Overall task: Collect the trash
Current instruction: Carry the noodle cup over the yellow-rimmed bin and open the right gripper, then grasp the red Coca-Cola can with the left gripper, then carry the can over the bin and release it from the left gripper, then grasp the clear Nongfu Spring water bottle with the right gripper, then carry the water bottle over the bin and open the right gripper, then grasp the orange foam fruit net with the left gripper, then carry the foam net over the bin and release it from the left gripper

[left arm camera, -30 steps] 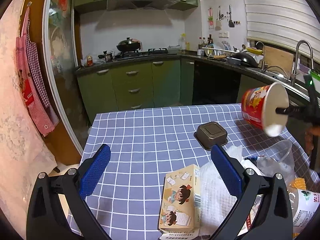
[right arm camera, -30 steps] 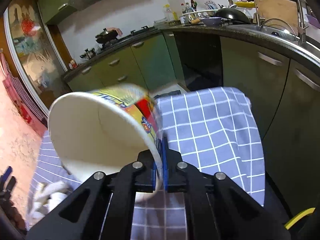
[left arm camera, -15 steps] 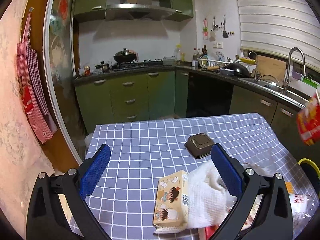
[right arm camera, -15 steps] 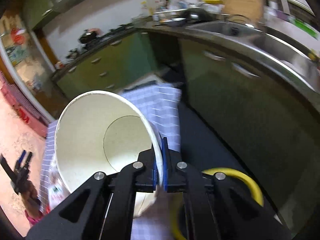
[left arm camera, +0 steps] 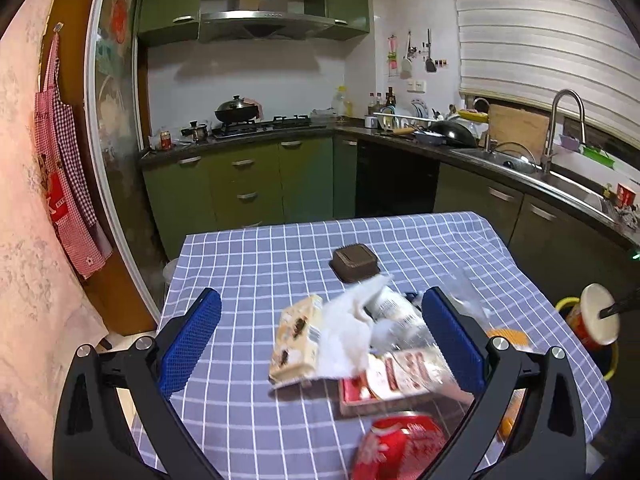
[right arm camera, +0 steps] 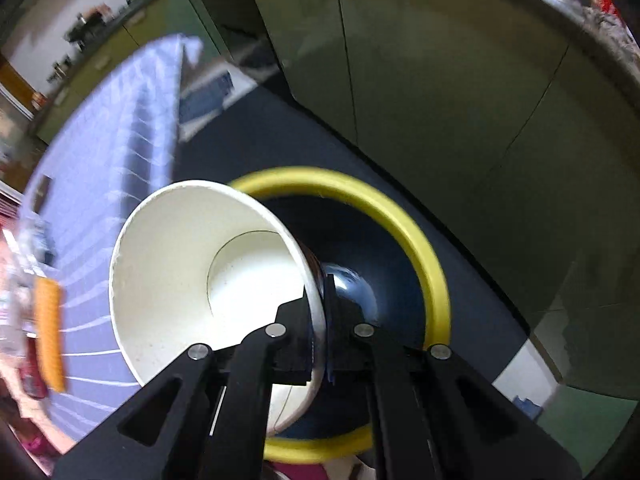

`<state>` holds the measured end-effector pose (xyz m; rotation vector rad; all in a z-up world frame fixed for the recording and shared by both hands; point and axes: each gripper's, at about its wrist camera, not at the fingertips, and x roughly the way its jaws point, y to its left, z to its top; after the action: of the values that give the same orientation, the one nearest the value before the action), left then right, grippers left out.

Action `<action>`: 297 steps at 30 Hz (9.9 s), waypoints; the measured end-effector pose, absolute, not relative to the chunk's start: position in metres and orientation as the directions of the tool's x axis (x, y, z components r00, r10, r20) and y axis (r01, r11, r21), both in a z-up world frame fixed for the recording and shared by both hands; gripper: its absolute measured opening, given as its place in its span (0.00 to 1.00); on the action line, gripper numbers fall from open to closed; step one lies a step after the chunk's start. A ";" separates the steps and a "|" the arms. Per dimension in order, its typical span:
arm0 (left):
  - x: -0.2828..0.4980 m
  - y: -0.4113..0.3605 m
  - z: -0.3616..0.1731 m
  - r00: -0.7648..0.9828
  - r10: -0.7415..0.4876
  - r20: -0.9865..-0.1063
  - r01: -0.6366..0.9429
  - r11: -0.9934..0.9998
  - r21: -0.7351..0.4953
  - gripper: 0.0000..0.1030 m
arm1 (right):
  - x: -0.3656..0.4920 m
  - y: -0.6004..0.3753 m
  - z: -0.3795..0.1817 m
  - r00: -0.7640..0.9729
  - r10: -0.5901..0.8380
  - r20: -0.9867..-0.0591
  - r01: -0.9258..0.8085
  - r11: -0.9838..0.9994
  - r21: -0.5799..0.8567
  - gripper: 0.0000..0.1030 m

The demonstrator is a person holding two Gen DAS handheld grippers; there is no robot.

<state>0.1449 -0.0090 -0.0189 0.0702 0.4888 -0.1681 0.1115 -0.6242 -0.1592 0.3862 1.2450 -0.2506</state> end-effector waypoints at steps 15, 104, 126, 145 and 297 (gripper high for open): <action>0.127 -0.031 -0.028 0.822 -0.170 -0.544 0.227 0.973 0.038 0.96 | 0.147 -0.615 -0.218 0.200 -0.001 -0.980 0.368 0.927 0.074 0.17; 0.054 -0.244 0.007 0.555 -0.434 -0.709 0.717 0.682 0.143 0.68 | -0.006 -0.569 -0.104 0.602 0.149 -0.785 0.142 0.947 0.289 0.35; 0.103 -0.503 -0.121 0.274 -0.485 -0.830 0.874 0.487 0.004 0.81 | -0.066 -0.629 -0.100 0.643 0.067 -0.763 0.283 0.905 0.317 0.37; 0.059 -0.292 -0.020 0.496 -0.544 -0.676 0.737 0.676 -0.003 0.94 | 0.004 -0.549 -0.105 0.597 0.246 -0.764 0.047 0.939 0.339 0.40; 0.106 -0.292 -0.077 0.386 -0.483 -0.786 0.701 0.707 -0.090 0.20 | -0.012 -0.541 -0.090 0.547 0.185 -0.816 0.082 0.959 0.272 0.72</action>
<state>0.1059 -0.2918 -0.0774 0.2756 0.8962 -0.7660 -0.0117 -0.5406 -0.0902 0.2943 0.9936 0.0622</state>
